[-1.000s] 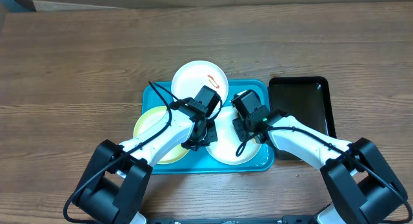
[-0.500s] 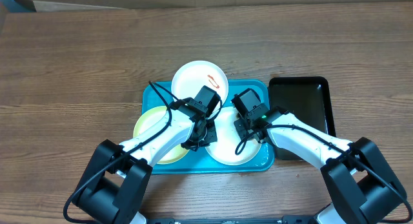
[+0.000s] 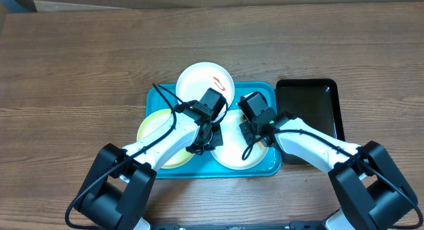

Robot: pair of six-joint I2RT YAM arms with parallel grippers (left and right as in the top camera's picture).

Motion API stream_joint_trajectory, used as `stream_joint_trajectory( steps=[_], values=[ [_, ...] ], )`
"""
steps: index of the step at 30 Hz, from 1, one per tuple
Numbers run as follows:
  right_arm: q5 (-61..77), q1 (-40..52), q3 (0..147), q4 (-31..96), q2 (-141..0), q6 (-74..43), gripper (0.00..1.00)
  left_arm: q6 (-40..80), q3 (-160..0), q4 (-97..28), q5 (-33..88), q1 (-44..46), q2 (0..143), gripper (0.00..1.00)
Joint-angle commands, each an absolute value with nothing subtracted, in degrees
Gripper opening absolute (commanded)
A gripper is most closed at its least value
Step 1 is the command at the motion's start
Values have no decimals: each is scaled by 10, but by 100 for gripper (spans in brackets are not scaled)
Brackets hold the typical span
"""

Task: Clean dirty plates on tray and stack at the side
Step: 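Scrub the white plate surface with the sponge in the right gripper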

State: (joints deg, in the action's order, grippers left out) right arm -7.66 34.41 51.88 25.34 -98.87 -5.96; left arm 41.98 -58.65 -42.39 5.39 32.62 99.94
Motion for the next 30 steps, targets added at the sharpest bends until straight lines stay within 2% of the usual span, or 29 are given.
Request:
stream_joint_trajectory(
  steps=[1, 14, 23, 30],
  values=[
    [-38, 339, 502, 249, -994, -60, 4, 411, -590, -428, 45, 324, 1005, 6],
    [43, 339, 509, 257, -1041, -36, 4, 407, -590, -429, 45, 324, 1005, 6],
    [247, 310, 584, 394, -1040, 98, 4, 407, -590, -429, 45, 324, 1005, 6],
    [340, 240, 699, 518, -1040, 129, 4, 407, -590, -429, 45, 324, 1005, 6]
  ],
)
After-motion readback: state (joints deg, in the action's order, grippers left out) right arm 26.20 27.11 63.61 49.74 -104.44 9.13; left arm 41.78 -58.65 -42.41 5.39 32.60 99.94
